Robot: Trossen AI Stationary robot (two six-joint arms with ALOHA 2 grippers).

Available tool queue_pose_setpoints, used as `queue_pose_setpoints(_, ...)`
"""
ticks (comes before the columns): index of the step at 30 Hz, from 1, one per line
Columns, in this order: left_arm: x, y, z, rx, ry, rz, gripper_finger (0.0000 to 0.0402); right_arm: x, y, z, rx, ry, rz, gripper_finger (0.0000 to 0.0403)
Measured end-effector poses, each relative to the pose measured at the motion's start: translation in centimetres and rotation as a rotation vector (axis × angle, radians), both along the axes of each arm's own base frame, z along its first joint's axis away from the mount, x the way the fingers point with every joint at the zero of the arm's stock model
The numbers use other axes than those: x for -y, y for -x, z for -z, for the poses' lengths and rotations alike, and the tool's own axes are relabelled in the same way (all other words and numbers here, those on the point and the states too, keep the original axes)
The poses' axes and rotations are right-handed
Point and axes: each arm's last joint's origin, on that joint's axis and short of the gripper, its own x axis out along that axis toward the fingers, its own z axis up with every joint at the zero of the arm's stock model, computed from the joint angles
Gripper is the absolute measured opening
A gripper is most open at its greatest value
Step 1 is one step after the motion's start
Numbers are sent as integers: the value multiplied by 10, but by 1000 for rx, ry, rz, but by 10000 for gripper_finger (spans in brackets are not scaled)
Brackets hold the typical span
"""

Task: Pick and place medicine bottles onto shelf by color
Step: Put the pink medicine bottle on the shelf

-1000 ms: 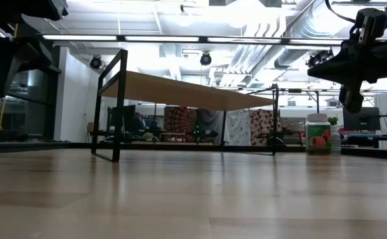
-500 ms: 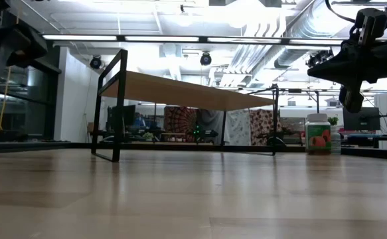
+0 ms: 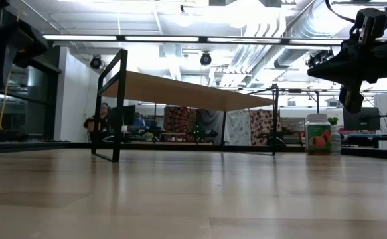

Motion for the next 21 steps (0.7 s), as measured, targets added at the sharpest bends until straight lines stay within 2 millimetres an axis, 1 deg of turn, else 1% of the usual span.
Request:
queue_pose_setpoints(4, -1, -1, 0, -12, 23, -19, 270, 0, 0, 0, 0, 0, 0, 0)
queue_pose_setpoints(9, -1, 0, 1, -25, 13, -20, 271, 0, 0, 0, 0, 0, 0, 0)
queue_pose_setpoints(15, 0, -1, 14, -101, -34, -5, 271, 0, 0, 0, 0, 0, 0, 0)
queue_pose_setpoints(21, 3, -5, 17, -101, -19, 33, 271, 0, 0, 0, 0, 0, 0, 0)
